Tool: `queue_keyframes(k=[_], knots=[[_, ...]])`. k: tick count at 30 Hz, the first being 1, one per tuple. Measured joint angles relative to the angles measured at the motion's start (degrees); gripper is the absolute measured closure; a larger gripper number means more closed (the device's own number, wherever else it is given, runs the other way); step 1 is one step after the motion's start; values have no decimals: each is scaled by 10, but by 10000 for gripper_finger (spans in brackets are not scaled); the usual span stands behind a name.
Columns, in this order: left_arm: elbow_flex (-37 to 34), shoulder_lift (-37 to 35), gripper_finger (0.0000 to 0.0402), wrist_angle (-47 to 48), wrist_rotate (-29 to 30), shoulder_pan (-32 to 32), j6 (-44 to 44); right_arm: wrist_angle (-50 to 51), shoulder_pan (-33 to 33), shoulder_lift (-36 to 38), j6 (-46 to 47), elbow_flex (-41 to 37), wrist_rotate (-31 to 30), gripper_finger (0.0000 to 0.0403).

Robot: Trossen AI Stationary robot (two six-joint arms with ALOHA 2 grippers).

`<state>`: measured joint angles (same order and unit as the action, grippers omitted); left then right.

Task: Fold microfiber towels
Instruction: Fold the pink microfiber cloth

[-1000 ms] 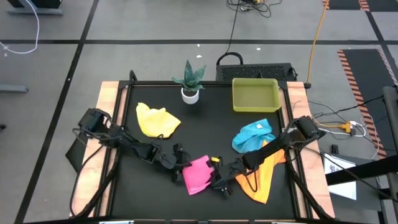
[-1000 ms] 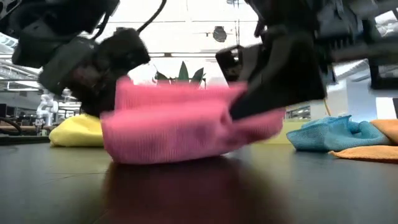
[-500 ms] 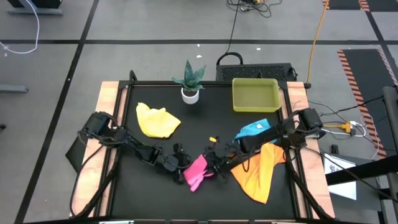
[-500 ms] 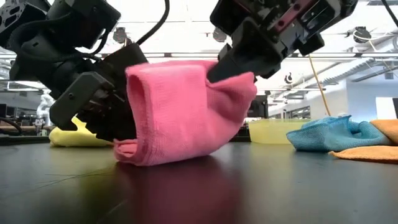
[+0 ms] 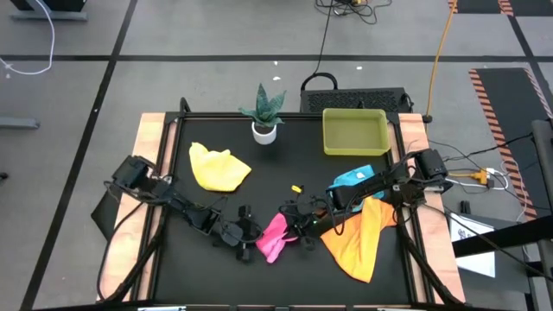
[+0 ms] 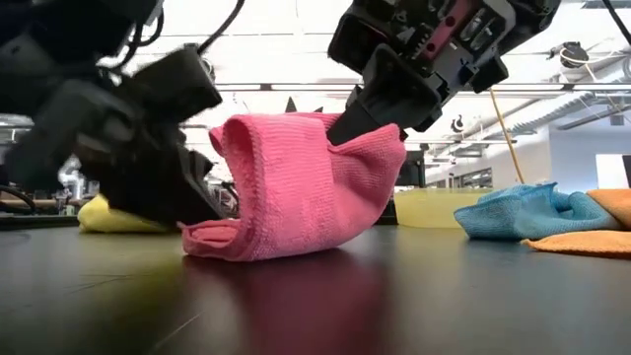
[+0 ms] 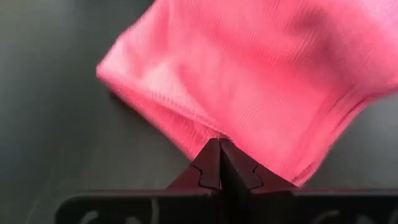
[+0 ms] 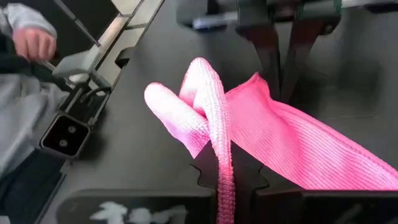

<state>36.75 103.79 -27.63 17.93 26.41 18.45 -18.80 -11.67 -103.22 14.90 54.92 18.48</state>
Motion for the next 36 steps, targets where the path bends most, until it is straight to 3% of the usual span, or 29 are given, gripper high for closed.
queue_keyframes(k=[8,20,25,31,36], knots=[[2,58,395,-80,48,-1,-16,7,28,-6,42,20,32,399],[0,57,393,-88,62,-5,-61,94,82,-48,87,44,56,399],[-2,-7,396,-12,81,-6,-72,111,83,-69,99,44,73,399],[-1,-126,399,129,105,7,-24,108,82,-72,99,44,73,399],[0,-148,398,37,61,24,-56,106,82,-72,95,44,73,399]])
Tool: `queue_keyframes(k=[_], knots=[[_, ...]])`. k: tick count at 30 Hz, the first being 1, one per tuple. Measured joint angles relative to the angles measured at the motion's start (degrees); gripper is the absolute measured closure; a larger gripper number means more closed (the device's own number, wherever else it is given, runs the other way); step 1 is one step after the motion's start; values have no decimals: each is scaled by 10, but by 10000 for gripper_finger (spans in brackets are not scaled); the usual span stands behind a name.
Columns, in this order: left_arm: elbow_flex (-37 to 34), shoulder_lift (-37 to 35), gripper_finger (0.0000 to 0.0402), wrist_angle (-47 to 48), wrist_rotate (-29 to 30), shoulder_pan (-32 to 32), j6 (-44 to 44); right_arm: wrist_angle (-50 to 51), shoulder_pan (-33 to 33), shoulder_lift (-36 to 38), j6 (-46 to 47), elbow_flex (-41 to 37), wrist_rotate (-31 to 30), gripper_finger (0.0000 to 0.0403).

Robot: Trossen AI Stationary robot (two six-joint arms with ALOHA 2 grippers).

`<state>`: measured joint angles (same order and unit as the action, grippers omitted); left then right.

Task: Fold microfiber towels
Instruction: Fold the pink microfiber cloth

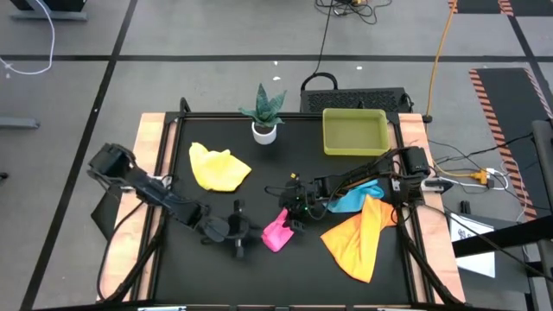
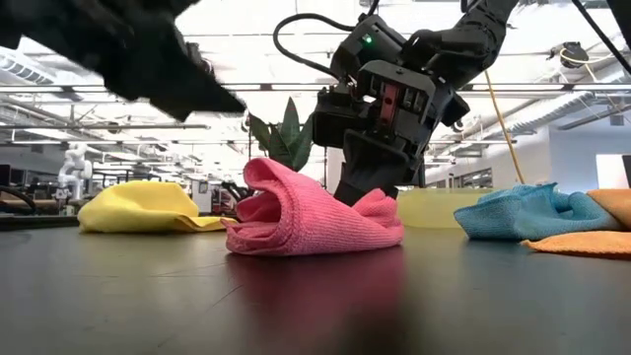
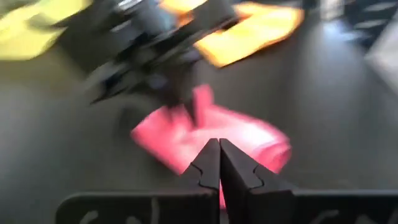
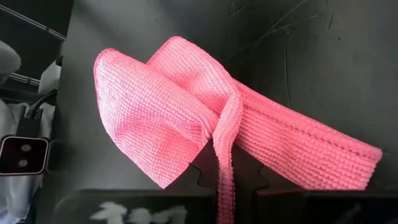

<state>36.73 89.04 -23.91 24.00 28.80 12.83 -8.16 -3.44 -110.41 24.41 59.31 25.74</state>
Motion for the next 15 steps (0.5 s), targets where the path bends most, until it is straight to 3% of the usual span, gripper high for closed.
queue_keyframes(k=[2,6,15], knots=[[0,21,399,-80,-33,1,-21,0,0,0,-1,0,0,399],[1,79,396,-175,-38,-12,-39,-2,0,0,-1,0,0,399],[1,149,395,-151,-75,-44,22,-2,0,0,-4,0,-1,399]])
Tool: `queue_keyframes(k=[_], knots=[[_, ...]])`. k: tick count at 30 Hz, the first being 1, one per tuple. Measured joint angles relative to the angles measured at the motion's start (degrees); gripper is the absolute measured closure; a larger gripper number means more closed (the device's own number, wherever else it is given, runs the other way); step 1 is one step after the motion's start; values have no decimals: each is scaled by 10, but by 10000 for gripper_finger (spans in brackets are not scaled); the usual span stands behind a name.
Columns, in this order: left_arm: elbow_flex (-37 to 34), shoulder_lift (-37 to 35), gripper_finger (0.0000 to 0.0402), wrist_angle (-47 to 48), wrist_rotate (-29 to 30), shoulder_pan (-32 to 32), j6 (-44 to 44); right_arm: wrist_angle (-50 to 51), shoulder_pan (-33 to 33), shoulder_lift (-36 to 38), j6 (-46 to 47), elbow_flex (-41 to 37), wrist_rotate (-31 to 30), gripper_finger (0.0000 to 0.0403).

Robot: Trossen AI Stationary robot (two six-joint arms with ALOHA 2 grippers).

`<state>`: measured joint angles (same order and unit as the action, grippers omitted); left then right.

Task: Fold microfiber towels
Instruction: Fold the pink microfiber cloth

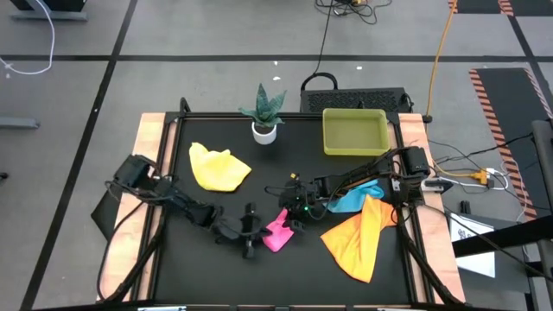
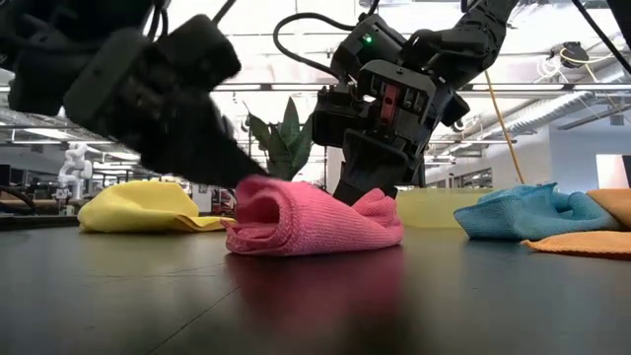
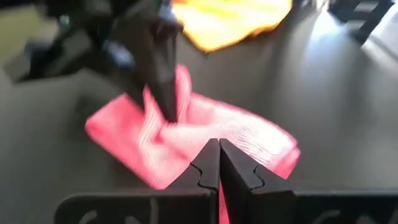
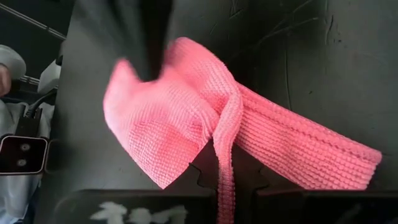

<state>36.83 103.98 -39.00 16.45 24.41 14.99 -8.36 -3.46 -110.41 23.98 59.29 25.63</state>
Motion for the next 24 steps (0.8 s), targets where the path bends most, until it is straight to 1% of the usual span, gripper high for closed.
queue_keyframes(k=[4,8,13,18,20,24], knots=[[0,0,398,72,6,0,23,0,0,0,-12,0,0,398],[0,0,392,106,15,0,48,-4,0,0,-41,0,-1,389],[0,0,398,109,16,1,51,1,9,8,-61,0,0,350],[0,0,393,109,16,1,50,23,26,48,-76,-1,-1,299],[0,0,398,109,16,1,50,41,31,73,-76,-1,-19,285],[0,0,392,109,16,1,50,69,20,120,-101,-1,-90,280]])
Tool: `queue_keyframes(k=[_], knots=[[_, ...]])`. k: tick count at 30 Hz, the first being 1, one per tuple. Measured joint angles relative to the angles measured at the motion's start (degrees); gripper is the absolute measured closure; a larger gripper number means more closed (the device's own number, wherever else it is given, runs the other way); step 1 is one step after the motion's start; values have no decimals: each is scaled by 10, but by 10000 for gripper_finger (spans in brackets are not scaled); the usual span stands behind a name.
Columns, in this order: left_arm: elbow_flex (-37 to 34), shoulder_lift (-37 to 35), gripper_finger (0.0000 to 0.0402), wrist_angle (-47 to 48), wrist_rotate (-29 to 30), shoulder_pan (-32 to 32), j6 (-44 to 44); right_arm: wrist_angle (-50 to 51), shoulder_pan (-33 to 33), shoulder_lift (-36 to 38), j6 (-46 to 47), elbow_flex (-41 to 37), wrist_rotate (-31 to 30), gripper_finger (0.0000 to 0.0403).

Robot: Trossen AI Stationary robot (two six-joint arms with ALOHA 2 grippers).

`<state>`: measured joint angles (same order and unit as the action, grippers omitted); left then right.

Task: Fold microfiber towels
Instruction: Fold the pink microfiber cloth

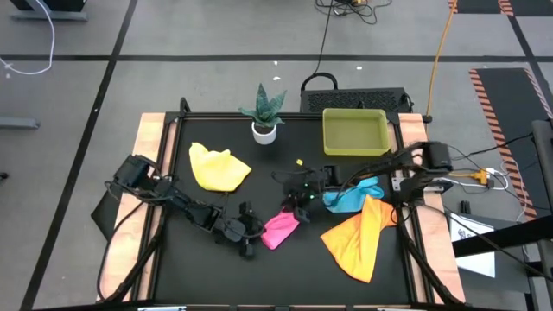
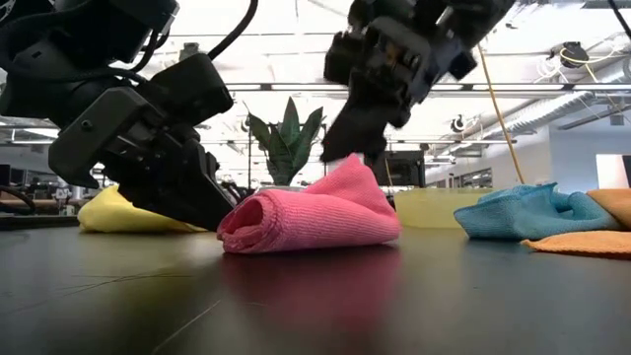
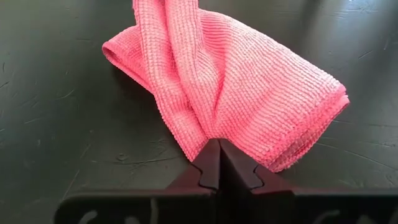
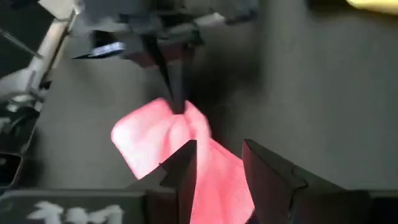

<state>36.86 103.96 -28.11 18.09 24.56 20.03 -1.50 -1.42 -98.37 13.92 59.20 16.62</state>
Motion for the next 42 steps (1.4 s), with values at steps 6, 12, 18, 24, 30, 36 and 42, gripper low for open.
queue_keyframes(k=[6,12,18,24,30,36,42], knots=[[0,0,397,-1,0,0,0,-16,-71,25,-83,0,5,320],[0,0,389,-7,0,0,0,-103,-108,-39,-55,0,-11,393],[0,0,398,-7,0,0,-4,-120,-97,-97,1,0,-122,396],[0,-22,388,1,1,0,-33,-102,-99,-105,51,0,-209,402],[0,-94,395,25,31,8,-65,-73,-110,-105,94,0,-212,402],[2,-82,398,-63,12,15,-109,-82,-122,-105,104,0,-214,402],[9,-4,395,-137,11,14,-95,-103,-124,-104,93,0,-213,402]])
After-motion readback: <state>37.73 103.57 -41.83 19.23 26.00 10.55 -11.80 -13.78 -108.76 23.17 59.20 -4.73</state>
